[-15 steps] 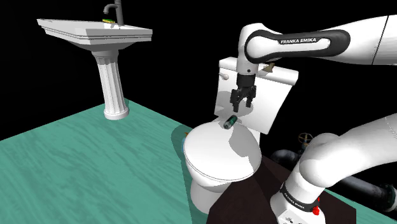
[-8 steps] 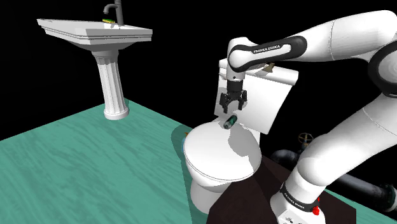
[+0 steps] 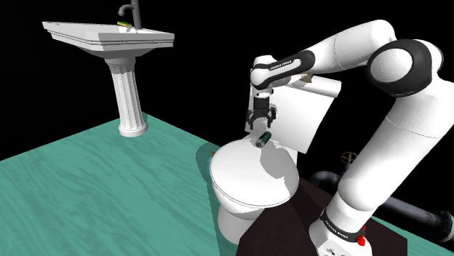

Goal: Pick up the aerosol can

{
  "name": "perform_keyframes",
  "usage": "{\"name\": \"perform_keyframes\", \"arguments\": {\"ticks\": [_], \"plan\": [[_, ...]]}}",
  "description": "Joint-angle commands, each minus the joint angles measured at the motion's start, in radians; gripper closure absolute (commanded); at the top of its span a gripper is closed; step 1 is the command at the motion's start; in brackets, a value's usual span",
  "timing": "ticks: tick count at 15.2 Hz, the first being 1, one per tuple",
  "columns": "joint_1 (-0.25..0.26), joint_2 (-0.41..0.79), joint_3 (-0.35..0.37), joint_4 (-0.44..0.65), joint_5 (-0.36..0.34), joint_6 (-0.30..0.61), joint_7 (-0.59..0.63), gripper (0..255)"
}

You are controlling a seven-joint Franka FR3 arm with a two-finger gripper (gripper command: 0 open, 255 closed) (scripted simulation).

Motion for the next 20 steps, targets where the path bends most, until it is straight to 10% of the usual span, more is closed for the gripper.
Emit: {"name": "perform_keyframes", "arguments": {"ticks": [1, 20], "plan": [[-0.018, 0.071, -0.017, 0.031, -0.003, 0.033, 0.029, 0], [-0.153, 0.583, -0.139, 0.406, 0.055, 0.118, 0.231, 0]]}}
